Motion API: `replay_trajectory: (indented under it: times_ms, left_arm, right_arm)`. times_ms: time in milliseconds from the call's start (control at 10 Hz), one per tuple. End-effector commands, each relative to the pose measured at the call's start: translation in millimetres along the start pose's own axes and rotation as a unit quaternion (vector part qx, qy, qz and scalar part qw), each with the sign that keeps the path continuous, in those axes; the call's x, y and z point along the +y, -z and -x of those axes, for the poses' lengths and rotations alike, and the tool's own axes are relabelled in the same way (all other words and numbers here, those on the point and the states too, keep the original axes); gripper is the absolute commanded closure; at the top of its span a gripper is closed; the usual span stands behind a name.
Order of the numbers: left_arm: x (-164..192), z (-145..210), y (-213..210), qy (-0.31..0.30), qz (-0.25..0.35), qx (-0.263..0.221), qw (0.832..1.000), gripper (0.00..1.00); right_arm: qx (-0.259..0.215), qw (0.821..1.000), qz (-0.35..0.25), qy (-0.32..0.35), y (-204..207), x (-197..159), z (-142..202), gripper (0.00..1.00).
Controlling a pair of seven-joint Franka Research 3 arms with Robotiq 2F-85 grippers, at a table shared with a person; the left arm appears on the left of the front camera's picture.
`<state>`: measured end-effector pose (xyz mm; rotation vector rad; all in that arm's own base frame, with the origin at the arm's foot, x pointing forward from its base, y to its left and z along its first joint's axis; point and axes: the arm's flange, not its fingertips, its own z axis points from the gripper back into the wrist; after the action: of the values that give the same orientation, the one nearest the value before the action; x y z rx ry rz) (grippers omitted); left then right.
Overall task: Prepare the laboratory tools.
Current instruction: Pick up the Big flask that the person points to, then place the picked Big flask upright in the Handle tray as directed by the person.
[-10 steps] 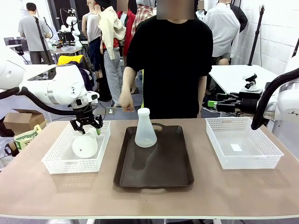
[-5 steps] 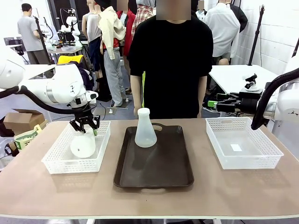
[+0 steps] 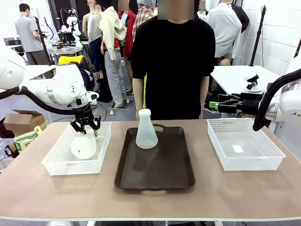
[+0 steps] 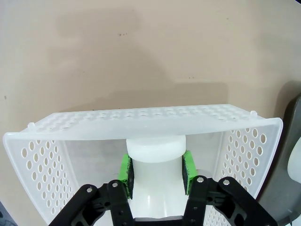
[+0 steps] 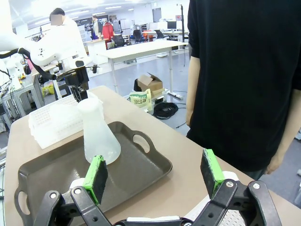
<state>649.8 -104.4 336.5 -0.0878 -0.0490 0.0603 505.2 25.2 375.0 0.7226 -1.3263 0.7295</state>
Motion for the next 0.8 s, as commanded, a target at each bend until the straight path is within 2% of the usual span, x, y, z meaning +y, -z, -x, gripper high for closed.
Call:
replay_trajectory:
  times_ms: [0,700]
  left_arm:
    - [0.2,0.4,0.4,0.001,-0.001,-0.001,1.000,1.00]
    - [0.2,0.4,0.4,0.001,-0.001,-0.001,1.000,1.00]
  right_arm:
    - [0.008,1.000,-0.001,0.003,0.9,-0.1,-1.3,0.00]
    - [0.008,1.000,-0.001,0.003,0.9,-0.1,-1.3,0.00]
